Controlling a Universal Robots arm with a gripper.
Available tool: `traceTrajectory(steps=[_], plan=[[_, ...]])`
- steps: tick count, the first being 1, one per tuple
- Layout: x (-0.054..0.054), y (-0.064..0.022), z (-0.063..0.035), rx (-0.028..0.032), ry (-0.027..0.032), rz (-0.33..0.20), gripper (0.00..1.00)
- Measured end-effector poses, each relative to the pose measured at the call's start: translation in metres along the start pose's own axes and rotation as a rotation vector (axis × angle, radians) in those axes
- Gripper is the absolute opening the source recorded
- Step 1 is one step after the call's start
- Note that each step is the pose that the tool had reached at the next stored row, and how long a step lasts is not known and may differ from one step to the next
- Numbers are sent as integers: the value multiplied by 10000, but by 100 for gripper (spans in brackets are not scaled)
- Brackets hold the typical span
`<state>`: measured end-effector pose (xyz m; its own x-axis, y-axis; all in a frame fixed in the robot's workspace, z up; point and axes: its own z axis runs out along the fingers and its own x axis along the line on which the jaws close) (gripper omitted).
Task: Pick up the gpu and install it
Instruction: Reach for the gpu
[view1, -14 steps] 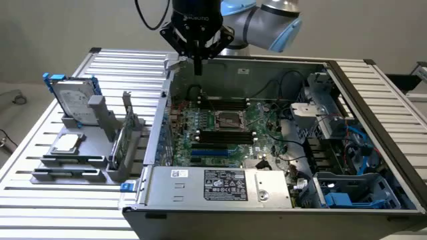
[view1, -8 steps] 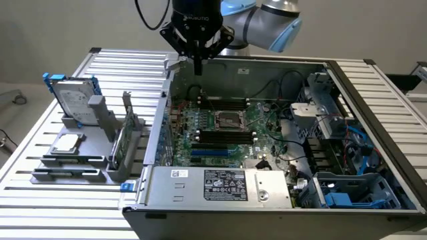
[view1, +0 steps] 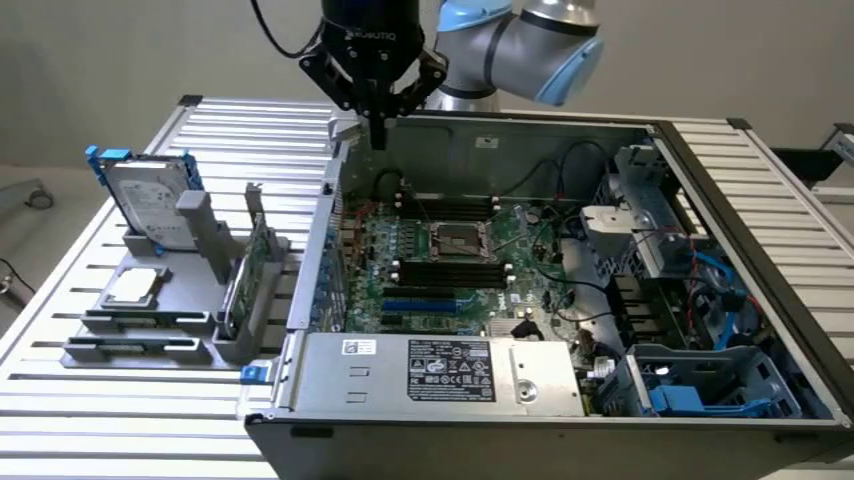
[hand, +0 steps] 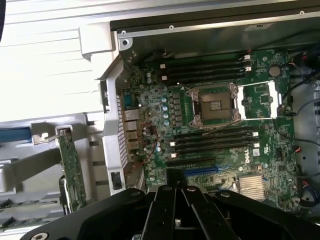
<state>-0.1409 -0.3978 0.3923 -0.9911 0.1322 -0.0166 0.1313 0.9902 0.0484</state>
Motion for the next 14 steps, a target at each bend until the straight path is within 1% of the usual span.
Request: traceTrajectory(steps=[1, 4, 8, 9, 12, 14], plan=[[38, -3, 1, 3, 25, 1, 11], [150, -13, 5, 16, 129, 7, 11], [297, -25, 12, 41, 305, 15, 11], [335, -29, 15, 44, 334, 16, 11], [447, -36, 29, 53, 393, 17, 11], [526, -43, 41, 58, 411, 12, 11]])
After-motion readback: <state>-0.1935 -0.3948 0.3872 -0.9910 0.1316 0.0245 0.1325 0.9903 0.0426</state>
